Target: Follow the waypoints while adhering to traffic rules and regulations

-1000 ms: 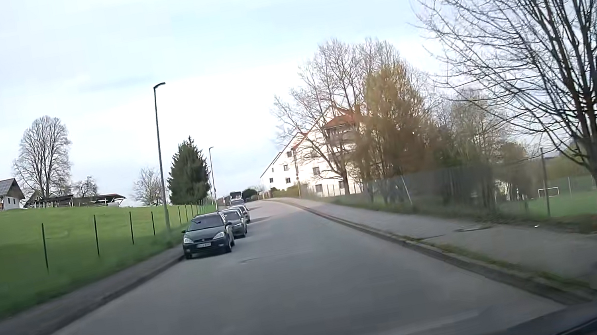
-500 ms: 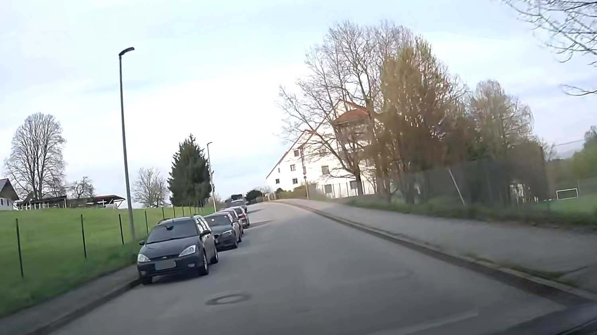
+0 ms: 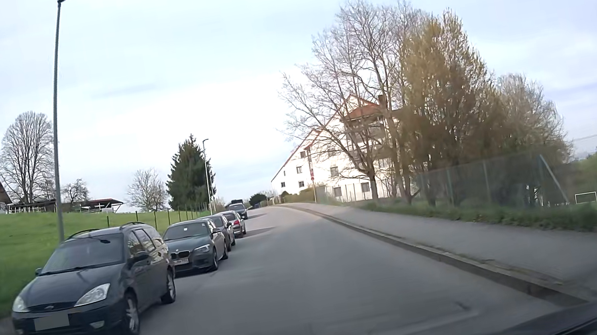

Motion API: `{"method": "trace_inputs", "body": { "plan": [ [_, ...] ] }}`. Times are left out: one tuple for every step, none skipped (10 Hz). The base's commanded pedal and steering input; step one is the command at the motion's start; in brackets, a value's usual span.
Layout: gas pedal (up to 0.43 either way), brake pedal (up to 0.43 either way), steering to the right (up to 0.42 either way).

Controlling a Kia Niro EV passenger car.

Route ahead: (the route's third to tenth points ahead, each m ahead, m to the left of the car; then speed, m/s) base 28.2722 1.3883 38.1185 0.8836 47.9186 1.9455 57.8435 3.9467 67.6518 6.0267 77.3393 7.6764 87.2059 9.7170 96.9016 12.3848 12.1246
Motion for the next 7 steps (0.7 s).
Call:
{"method": "trace_inputs", "body": {
  "plan": [
    [0.169,0.0,-0.008],
    [0.169,0.0,-0.008],
    [0.177,0.0,-0.007],
    [0.177,0.0,-0.007],
    [0.177,0.0,-0.007],
    [0.177,0.0,-0.007],
    [0.177,0.0,-0.007]
  ]
}}
